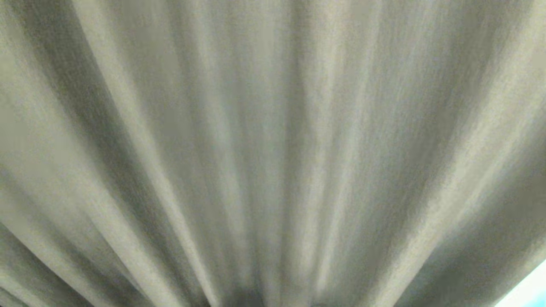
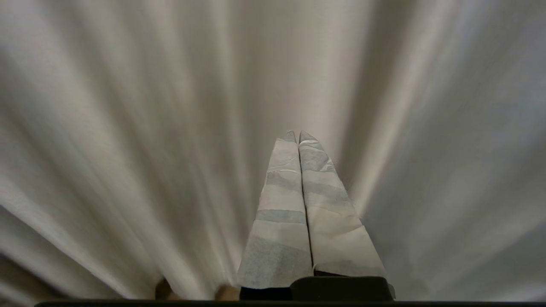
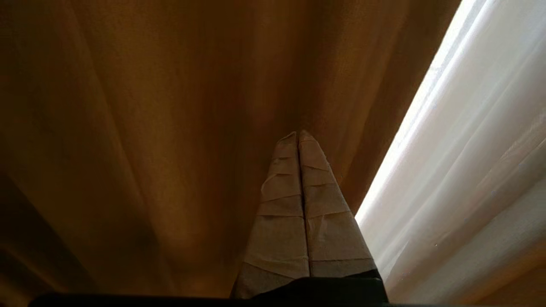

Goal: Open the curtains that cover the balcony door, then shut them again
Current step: Close the outer curtains on both sides

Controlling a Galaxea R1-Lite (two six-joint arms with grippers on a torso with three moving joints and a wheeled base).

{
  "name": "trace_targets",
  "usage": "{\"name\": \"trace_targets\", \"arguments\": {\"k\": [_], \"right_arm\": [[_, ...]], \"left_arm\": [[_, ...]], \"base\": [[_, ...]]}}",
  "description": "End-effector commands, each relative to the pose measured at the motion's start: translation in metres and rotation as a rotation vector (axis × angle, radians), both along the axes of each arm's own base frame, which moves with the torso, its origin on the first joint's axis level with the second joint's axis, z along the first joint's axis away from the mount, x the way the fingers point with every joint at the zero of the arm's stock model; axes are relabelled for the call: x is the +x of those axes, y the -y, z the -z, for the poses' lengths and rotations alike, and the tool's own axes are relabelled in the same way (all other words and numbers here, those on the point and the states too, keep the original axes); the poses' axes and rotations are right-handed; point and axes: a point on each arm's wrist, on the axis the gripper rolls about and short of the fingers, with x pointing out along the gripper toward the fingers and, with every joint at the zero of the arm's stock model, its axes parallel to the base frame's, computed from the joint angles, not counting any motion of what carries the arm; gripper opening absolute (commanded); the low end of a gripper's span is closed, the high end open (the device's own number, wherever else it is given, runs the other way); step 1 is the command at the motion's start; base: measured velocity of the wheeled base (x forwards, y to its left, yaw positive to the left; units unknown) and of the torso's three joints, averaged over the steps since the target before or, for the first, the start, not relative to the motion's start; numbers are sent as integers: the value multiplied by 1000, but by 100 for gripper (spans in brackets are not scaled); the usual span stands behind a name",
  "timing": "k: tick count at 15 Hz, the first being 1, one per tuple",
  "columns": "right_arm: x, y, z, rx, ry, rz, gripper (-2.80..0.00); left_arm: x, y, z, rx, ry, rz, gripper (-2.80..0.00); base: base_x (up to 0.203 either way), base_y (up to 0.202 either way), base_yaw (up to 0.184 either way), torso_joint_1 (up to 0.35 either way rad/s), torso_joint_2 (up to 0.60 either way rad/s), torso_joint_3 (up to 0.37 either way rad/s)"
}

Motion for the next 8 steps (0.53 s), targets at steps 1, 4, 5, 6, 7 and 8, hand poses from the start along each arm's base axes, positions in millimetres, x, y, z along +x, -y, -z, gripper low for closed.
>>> {"name": "trace_targets", "arguments": {"k": [1, 4, 5, 6, 7, 8], "right_arm": [[0, 0, 0, -1, 0, -1, -280], [0, 0, 0, -1, 0, -1, -280], [0, 0, 0, -1, 0, -1, -280], [0, 0, 0, -1, 1, -1, -280], [0, 0, 0, -1, 0, -1, -280], [0, 0, 0, -1, 0, -1, -280]], "left_arm": [[-5, 0, 6, -2, 74, -2, -280], [-5, 0, 6, -2, 75, 2, -280], [-5, 0, 6, -2, 74, 2, -280], [-5, 0, 6, -2, 75, 2, -280], [-5, 0, 6, -2, 76, 2, -280], [-5, 0, 6, -2, 74, 2, -280]], "base": [[0, 0, 0, 0, 0, 0], [0, 0, 0, 0, 0, 0], [0, 0, 0, 0, 0, 0], [0, 0, 0, 0, 0, 0], [0, 0, 0, 0, 0, 0], [0, 0, 0, 0, 0, 0]]}}
